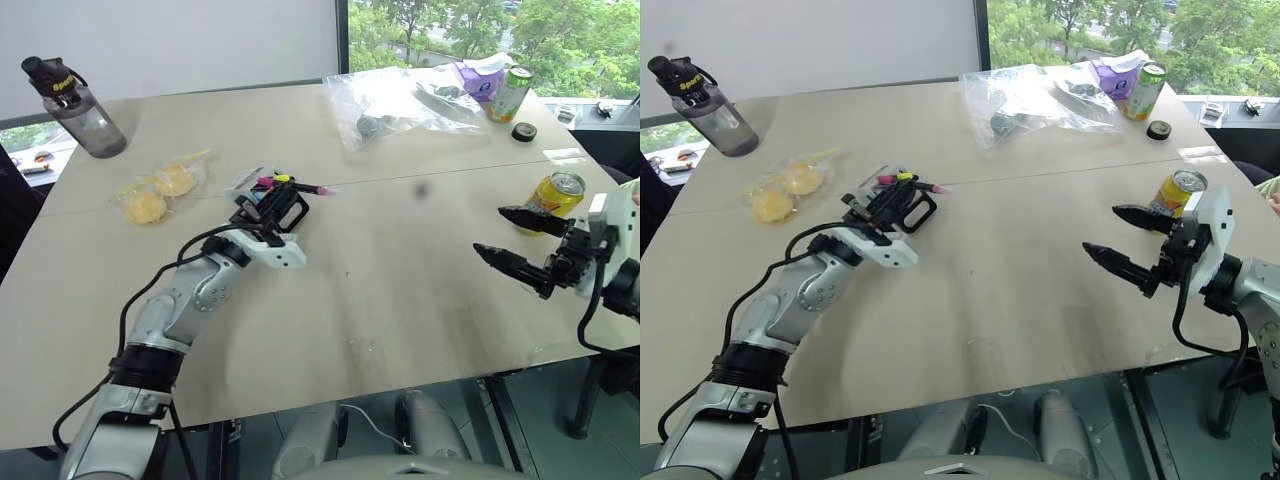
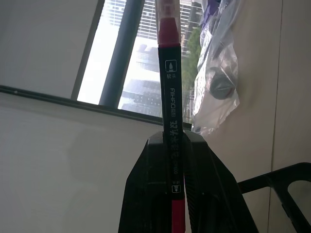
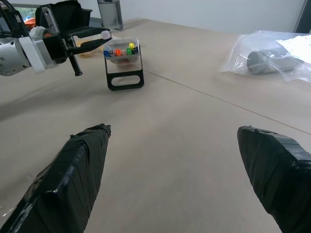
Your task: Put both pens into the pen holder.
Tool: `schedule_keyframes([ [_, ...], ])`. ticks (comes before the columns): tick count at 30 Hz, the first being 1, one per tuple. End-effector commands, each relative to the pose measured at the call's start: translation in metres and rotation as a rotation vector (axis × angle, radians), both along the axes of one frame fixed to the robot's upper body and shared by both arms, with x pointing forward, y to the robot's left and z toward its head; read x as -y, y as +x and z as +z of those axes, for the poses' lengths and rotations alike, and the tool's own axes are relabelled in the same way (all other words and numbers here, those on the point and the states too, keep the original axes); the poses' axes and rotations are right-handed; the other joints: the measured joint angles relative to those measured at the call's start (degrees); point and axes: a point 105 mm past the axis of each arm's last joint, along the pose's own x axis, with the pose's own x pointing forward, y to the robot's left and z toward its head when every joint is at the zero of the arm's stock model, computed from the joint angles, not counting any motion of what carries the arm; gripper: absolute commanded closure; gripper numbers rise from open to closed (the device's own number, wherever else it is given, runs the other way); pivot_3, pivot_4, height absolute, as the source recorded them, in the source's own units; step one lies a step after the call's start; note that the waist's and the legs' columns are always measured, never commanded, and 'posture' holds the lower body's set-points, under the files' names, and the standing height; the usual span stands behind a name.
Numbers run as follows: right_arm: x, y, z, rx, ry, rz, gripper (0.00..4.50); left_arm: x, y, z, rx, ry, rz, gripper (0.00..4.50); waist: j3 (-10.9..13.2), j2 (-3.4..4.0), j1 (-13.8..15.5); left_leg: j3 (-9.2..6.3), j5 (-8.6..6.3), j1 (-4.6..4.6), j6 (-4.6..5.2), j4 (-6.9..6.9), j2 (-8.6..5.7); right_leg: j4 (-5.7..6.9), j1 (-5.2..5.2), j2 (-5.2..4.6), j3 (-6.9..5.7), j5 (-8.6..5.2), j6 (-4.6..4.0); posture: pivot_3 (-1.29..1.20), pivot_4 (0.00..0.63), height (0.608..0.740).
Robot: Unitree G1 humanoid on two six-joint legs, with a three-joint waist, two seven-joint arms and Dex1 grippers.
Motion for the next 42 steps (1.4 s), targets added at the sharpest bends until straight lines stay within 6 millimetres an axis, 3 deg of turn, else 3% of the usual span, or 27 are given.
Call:
schedule_keyframes([
  [1,-0.007,-0.005,0.012,0.031,0.019,0.052,0.0,-0.008,-0.001,0.01,0.035,-0.034,0.011,4.43,0.0,0.0,0.0,0.0,0.0,0.0,0.0,0.0,0.0,0.0,0.0,0.0,0.0,0.0,0.0,0.0,0.15,0.74],
  [16,-0.015,-0.011,0.026,0.058,0.082,0.087,0.0,-0.014,0.011,0.007,-0.023,-0.097,0.047,4.43,0.0,0.0,-0.1,0.0,0.0,-0.01,0.01,-0.03,0.01,-0.01,0.0,0.0,0.0,0.0,0.0,0.0,0.15,0.74],
  [28,-0.013,-0.011,0.026,0.06,0.071,0.068,0.0,0.01,0.01,0.004,-0.044,-0.092,-0.062,4.43,0.0,0.0,-0.1,0.0,0.0,-0.01,0.01,-0.04,0.01,-0.02,-0.02,0.0,0.01,0.0,0.0,0.0,0.15,0.74],
  [42,-0.01,-0.012,0.025,0.067,0.052,0.041,0.0,-0.019,0.023,0.0,-0.089,-0.179,0.043,4.43,0.0,0.0,-0.1,0.0,-0.01,-0.02,0.01,-0.04,0.01,-0.03,-0.03,0.0,0.01,0.0,0.0,0.0,0.15,0.74],
])
